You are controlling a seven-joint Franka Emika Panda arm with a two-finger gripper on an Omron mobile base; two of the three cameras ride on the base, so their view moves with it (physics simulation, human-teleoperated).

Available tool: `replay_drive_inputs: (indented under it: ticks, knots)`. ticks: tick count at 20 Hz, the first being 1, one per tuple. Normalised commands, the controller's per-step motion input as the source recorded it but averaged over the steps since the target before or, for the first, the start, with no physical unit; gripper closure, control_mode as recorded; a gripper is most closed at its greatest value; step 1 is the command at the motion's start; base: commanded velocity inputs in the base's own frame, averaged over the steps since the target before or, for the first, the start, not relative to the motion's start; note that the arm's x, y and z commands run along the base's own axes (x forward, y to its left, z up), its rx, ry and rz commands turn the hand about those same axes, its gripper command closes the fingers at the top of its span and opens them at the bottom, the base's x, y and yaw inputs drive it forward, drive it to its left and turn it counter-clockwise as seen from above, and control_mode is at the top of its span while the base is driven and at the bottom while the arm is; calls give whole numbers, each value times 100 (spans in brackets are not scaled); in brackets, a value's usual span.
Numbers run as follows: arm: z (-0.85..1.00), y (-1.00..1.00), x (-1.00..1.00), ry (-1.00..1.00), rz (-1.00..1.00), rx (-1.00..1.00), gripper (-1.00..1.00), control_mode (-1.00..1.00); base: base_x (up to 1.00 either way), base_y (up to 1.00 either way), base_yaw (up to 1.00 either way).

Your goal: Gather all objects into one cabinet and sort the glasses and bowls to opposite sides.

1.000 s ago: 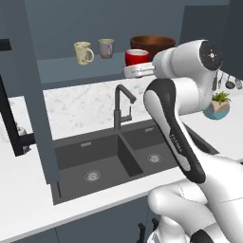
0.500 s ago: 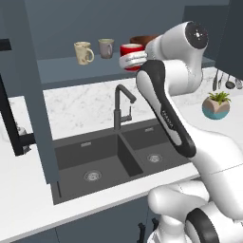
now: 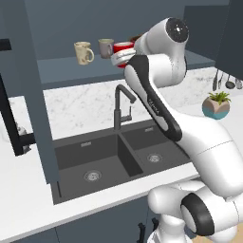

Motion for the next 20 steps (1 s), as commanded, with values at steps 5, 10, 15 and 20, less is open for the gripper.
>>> replay_drive_inputs:
  ticks: [5,10,15,20]
  knots:
    - [-26,15,26,0,0,-3,100,-100,0,0,0]
    - [-43,13,33,-1,0,-3,100,-100,0,0,0]
    - [-33,11,36,-3,0,0,100,-100,0,0,0]
    - [-18,9,49,0,0,0,100,-100,0,0,0]
